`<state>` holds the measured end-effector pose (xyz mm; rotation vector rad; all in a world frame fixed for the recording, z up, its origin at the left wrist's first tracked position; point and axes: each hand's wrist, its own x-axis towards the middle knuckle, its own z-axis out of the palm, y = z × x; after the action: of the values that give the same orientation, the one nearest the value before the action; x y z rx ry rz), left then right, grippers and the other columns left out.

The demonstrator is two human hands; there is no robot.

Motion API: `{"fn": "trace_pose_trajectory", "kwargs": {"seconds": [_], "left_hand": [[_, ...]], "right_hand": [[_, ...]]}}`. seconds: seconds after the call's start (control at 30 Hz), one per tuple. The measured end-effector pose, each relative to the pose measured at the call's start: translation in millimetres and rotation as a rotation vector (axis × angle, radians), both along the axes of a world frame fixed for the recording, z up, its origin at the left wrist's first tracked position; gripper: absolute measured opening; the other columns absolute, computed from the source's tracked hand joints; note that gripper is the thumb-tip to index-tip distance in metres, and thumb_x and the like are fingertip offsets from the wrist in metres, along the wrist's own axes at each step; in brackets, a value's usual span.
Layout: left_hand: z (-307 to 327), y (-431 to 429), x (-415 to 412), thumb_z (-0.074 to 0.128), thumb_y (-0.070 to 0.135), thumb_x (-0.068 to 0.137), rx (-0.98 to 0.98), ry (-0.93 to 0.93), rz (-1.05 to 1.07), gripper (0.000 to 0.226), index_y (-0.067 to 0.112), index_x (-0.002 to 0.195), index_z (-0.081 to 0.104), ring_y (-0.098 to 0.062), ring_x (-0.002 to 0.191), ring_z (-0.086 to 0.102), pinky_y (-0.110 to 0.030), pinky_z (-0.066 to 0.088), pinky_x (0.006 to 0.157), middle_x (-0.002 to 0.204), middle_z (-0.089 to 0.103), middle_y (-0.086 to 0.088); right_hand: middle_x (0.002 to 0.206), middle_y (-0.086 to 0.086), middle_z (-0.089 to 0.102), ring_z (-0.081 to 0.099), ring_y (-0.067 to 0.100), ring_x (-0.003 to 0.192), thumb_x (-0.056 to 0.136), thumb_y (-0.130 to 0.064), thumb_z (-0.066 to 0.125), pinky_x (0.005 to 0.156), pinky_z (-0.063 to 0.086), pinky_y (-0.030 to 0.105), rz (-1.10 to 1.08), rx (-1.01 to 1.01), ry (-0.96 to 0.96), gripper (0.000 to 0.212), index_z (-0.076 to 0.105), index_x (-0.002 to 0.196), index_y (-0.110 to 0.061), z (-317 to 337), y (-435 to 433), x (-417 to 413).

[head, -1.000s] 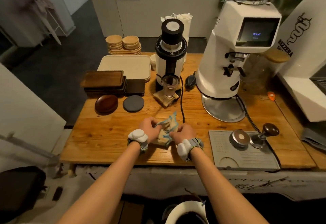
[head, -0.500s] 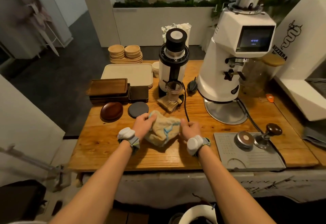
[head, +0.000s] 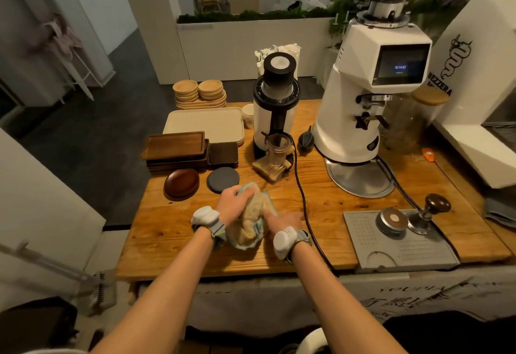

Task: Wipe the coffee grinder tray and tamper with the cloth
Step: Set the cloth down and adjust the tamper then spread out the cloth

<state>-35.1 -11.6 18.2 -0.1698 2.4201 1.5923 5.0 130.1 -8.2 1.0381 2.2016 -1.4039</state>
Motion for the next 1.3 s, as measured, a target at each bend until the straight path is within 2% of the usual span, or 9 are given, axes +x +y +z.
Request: {"fn": "trace_pose_trajectory", "kwargs": {"seconds": [0.13,0.23,0.3,0.47,0.7,0.9,1.07,1.17,1.3], "left_hand": [[-5,-11,0,0.052,0.043,0.097,-0.214,0.149,-0.023,0.042,0.012,0.073,0.037,-0.020,0.063,0.037,-0.034,0.030,0.062,0.070,0.036,-0.007],[-8,-24,-2,0.046,0.046,0.098,-0.417,0.184,-0.081,0.042,0.014,0.074,0.034,-0.021,0.058,0.036,-0.034,0.026,0.055,0.068,0.037,-0.006],[-7,-36,-3,0.042,0.050,0.099,-0.528,0.166,-0.115,0.039,0.021,0.074,0.032,-0.019,0.052,0.038,-0.032,0.024,0.048,0.064,0.040,-0.002],[-1,-59,-10,0.048,0.074,0.082,-0.517,0.048,-0.168,0.054,0.020,0.084,0.043,-0.016,0.059,0.049,-0.031,0.036,0.054,0.071,0.052,0.000],[-8,-68,5,0.085,0.063,0.052,-0.313,-0.132,-0.294,0.114,0.013,0.141,0.034,-0.017,0.106,0.063,-0.038,0.054,0.094,0.123,0.061,0.000],[-17,-68,13,0.075,0.039,0.083,-0.231,-0.040,-0.082,0.087,0.010,0.150,0.027,-0.024,0.123,0.055,-0.040,0.048,0.103,0.144,0.049,-0.009],[-7,-68,15,0.079,0.032,0.081,-0.081,0.038,0.040,0.072,0.017,0.138,0.039,-0.018,0.103,0.064,-0.040,0.055,0.092,0.130,0.056,-0.008],[2,-71,12,0.082,0.027,0.078,-0.021,0.053,0.028,0.071,0.019,0.136,0.041,-0.020,0.103,0.066,-0.041,0.059,0.088,0.127,0.058,-0.009],[11,-74,11,0.081,0.035,0.078,0.021,0.133,-0.018,0.065,0.030,0.134,0.048,-0.016,0.118,0.057,-0.036,0.057,0.090,0.131,0.054,0.002]], "right_hand": [[0.114,0.014,0.064,0.062,0.033,0.101,0.068,-0.076,0.058,0.082,0.046,0.037,0.043,-0.011,-0.010,0.097,0.051,0.127,0.000,1,14,-3],[0.066,0.002,0.060,0.055,0.022,0.062,0.070,-0.051,0.073,0.060,0.045,0.032,0.151,0.008,0.084,0.042,0.062,0.068,-0.011,1,22,-4],[0.057,-0.002,0.054,0.051,0.018,0.056,0.072,-0.036,0.075,0.059,0.047,0.035,0.189,0.003,0.133,0.034,0.052,0.056,-0.017,1,29,-3],[0.098,0.020,0.069,0.069,0.034,0.088,0.081,-0.018,0.072,0.080,0.058,0.053,0.185,-0.029,0.163,0.021,0.053,0.073,-0.014,4,53,-7],[0.095,0.010,0.061,0.066,0.032,0.095,0.077,0.005,0.069,0.080,0.059,0.050,0.214,-0.047,0.169,0.028,0.050,0.086,-0.014,12,58,-8],[0.103,0.007,0.069,0.066,0.012,0.072,0.076,0.005,0.074,0.044,0.052,0.018,0.328,-0.148,0.141,0.049,0.052,0.113,-0.018,22,67,-10],[0.107,0.014,0.070,0.072,0.029,0.088,0.083,0.006,0.066,0.067,0.062,0.040,0.347,-0.165,0.284,0.054,0.049,0.121,-0.027,29,71,-13],[0.118,0.010,0.065,0.070,0.023,0.088,0.087,0.008,0.058,0.058,0.057,0.027,0.376,-0.170,0.413,0.035,0.057,0.112,-0.016,37,74,-15],[0.108,-0.002,0.063,0.060,0.022,0.110,0.093,0.001,0.051,0.080,0.053,0.029,0.405,-0.139,0.421,0.022,0.068,0.100,-0.010,45,75,-20]]}}
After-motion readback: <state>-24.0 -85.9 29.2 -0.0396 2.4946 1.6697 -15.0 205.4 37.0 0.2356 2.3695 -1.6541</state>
